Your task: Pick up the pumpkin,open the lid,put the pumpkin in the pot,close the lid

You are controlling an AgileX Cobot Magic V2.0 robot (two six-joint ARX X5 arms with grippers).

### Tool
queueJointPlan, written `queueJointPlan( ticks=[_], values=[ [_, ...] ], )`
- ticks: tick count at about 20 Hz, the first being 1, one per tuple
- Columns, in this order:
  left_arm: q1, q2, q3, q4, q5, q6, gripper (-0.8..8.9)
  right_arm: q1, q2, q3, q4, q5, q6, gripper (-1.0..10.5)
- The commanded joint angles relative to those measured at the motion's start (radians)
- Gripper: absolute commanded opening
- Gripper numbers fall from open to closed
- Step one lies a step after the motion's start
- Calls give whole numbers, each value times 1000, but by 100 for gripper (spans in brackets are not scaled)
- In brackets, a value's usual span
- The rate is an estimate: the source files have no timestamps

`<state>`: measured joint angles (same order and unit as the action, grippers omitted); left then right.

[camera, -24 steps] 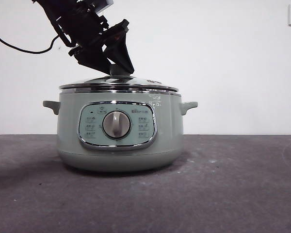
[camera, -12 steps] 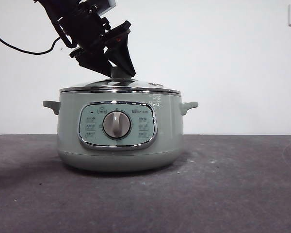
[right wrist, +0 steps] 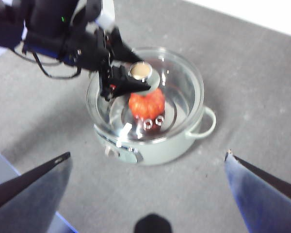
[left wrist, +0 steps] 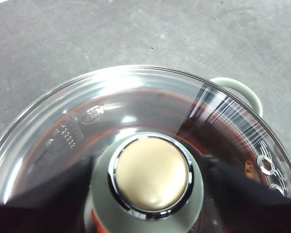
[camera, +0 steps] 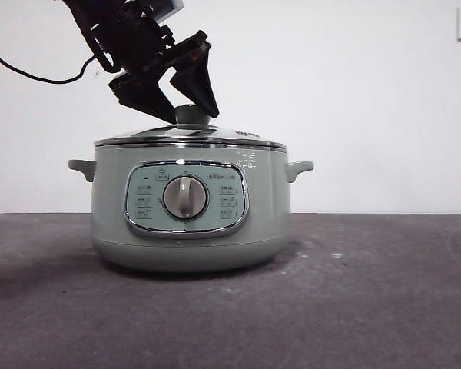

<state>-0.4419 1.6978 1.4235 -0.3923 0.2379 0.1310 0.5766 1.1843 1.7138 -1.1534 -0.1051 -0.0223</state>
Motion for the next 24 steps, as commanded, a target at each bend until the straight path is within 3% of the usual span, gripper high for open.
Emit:
queueJointPlan(
  ticks=[1,8,13,14,15,16,18,19,24],
  values=[
    [-4,-23,4,-5,-1,0,512,2,-1,-2,-16,-1,-5,628],
    [-4,-209,4,-189,7,0,511,2,0,-2,-105,-16,-5,626],
    [-4,-402,4,-467,120,0,497,2,0,-2,-159,-226,-24,583],
    [-4,-432,4,-507,144,0,473,2,0,-2,-167,-247,-27,533],
    [-4,-462,4,-546,169,1,385,2,0,-2,-172,-264,-29,480],
    [-4,-489,4,-579,187,2,264,2,0,-2,-174,-263,-29,415],
    [-4,-532,4,-621,193,2,-26,2,0,-2,-184,-262,-29,165],
    [-4,-547,4,-631,199,2,-6,2,0,-2,-188,-262,-37,6],
    [-4,-571,4,-642,236,1,-4,1,0,-2,-187,-260,-51,2]
  ],
)
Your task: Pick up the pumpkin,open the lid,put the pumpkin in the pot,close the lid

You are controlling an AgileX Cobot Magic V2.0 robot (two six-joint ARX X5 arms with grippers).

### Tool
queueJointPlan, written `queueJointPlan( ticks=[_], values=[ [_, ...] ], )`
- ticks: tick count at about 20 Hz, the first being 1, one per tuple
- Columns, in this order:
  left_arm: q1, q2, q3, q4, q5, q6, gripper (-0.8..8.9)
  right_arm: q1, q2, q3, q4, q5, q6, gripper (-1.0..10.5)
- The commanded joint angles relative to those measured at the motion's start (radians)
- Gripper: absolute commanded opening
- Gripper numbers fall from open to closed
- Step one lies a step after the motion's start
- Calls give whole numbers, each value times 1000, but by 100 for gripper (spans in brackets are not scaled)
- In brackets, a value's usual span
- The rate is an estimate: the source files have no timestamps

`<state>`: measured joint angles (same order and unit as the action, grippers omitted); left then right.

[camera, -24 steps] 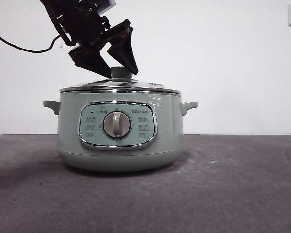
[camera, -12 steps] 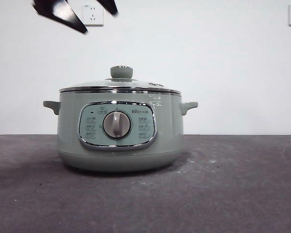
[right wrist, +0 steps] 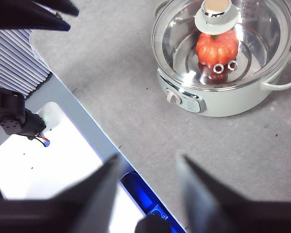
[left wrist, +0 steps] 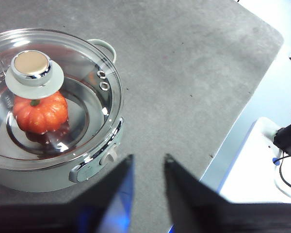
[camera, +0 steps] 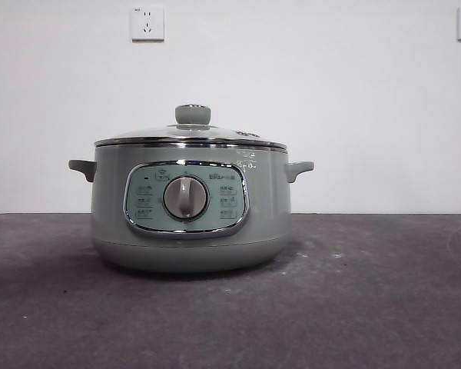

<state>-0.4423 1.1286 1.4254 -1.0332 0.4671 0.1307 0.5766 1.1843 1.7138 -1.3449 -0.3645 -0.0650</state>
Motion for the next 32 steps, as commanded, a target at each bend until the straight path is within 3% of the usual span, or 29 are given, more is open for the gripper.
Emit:
queueJointPlan(
  ticks=[1,16,18,24,28,32],
  values=[
    [-3,-2,2,-1,6,2,-4,1,0,-2,5,0,5,1],
    [3,-8,2,22,-9,5,-4,0,-1,-2,4,2,4,1],
    [52,-35,2,105,-63,29,-4,0,-1,-2,4,1,4,1],
    [282,-196,-50,344,-69,56,-4,0,-1,-2,4,4,4,1],
    [400,-401,-335,660,-93,57,-4,0,-1,-2,4,3,4,1],
    [444,-606,-694,891,-233,52,-4,0,-1,-2,4,3,4,1]
  ],
)
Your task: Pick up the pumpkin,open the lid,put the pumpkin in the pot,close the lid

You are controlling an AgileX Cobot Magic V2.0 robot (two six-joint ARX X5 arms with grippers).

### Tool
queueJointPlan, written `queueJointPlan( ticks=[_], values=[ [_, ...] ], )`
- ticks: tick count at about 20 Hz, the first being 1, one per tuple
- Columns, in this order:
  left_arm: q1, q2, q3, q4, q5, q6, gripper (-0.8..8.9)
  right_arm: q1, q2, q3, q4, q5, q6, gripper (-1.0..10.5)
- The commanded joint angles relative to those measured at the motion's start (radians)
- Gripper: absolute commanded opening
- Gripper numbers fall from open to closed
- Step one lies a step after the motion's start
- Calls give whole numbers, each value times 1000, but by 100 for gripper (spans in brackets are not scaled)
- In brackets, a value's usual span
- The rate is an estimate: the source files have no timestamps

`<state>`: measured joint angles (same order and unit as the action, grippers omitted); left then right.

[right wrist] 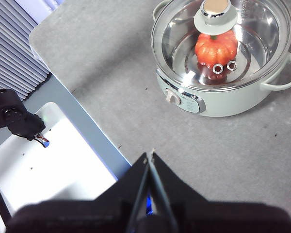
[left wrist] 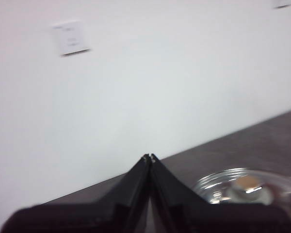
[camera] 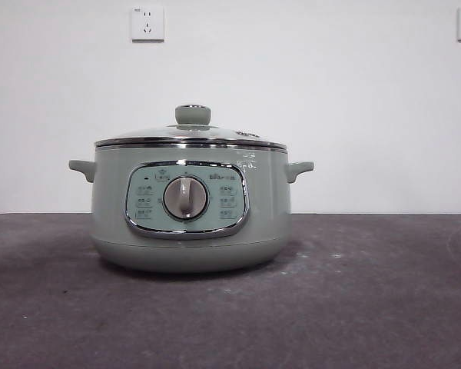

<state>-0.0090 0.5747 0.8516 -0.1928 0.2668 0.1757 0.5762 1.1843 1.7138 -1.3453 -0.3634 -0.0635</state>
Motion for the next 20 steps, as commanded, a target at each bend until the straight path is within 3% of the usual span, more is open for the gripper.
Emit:
queueJointPlan(
  ticks=[1,4,8,20],
  values=[
    [11,-101,-199,75,-47,0,-4,1,-1,-2,5,2,2,1],
    [11,-249,-410,111,-129,-28,-4,1,-1,-2,5,2,2,1],
    [11,-408,-596,117,-154,-48,-4,1,-1,-2,5,2,2,1],
    [10,-529,-801,95,-188,-83,-4,1,-1,-2,5,3,2,1]
  ],
)
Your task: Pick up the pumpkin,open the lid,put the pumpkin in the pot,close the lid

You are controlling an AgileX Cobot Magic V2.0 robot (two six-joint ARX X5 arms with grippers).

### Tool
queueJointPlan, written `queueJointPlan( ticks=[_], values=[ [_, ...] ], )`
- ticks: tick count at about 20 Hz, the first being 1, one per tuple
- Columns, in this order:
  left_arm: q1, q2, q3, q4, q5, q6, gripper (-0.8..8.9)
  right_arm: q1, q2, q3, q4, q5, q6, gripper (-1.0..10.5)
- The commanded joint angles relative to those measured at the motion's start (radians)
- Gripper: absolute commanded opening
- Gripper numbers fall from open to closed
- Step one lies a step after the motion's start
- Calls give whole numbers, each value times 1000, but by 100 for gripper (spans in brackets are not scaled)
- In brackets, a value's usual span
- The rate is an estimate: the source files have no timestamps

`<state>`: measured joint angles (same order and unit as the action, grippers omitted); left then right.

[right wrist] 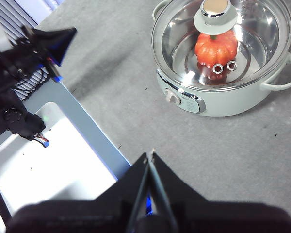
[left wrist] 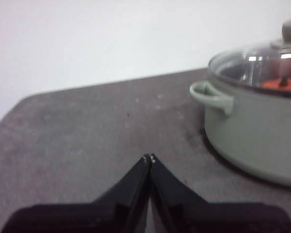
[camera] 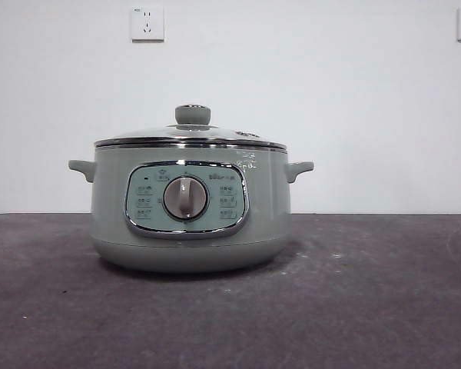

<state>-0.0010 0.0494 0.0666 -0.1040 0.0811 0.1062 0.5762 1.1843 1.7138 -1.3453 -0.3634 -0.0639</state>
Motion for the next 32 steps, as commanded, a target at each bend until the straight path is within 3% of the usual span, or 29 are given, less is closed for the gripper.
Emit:
queueJointPlan(
  ticks=[1,11,29,32],
  values=[
    [2,-4,-27,7,-2,-14,-4,1,-1,-2,5,2,3,1],
    [2,-48,-64,-79,0,-31,-4,1,-1,-2,4,2,3,1],
    [2,-48,-64,-76,-1,-31,-4,1,-1,-2,3,2,3,1],
    [2,-48,-64,-76,-1,-31,-4,-50,-40,-2,29,24,-88,1]
  ],
)
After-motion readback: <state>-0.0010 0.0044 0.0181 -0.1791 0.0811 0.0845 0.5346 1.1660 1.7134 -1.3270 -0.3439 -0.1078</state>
